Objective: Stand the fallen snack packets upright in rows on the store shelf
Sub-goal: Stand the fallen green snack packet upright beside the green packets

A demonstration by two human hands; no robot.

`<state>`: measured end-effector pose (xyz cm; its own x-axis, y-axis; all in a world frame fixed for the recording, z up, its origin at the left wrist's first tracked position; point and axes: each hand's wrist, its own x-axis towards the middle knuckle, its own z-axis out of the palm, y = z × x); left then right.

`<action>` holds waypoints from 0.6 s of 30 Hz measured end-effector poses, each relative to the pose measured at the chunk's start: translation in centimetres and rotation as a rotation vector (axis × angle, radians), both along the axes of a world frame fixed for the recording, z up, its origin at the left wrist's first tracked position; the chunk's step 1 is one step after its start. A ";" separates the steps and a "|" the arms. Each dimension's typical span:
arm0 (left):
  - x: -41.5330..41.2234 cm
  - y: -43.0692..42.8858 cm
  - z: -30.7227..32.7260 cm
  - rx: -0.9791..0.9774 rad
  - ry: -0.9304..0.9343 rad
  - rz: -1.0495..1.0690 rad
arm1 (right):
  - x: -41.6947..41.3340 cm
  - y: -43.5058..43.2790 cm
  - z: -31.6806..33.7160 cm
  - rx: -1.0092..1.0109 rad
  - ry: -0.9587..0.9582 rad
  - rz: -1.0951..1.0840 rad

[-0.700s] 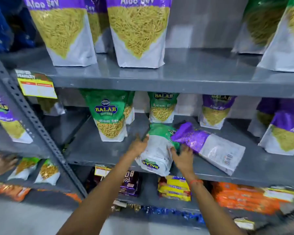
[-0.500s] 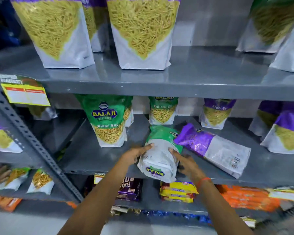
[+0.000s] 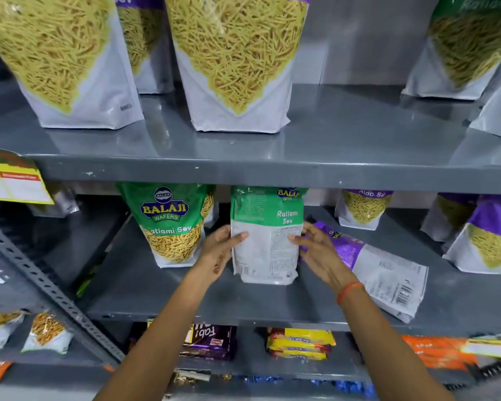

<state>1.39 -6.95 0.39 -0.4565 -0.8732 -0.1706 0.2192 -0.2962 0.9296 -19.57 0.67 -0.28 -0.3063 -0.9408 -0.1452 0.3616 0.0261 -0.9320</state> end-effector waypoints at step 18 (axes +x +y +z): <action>-6.6 8.1 -3.9 -0.385 -0.153 0.264 | 6.3 4.0 -4.3 -0.128 0.296 -0.400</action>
<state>-5.16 1.16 -3.53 -0.2057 -0.9686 0.1396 0.0924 0.1228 0.9881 -13.28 4.71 -4.62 -0.6564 -0.7462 0.1108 0.0402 -0.1813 -0.9826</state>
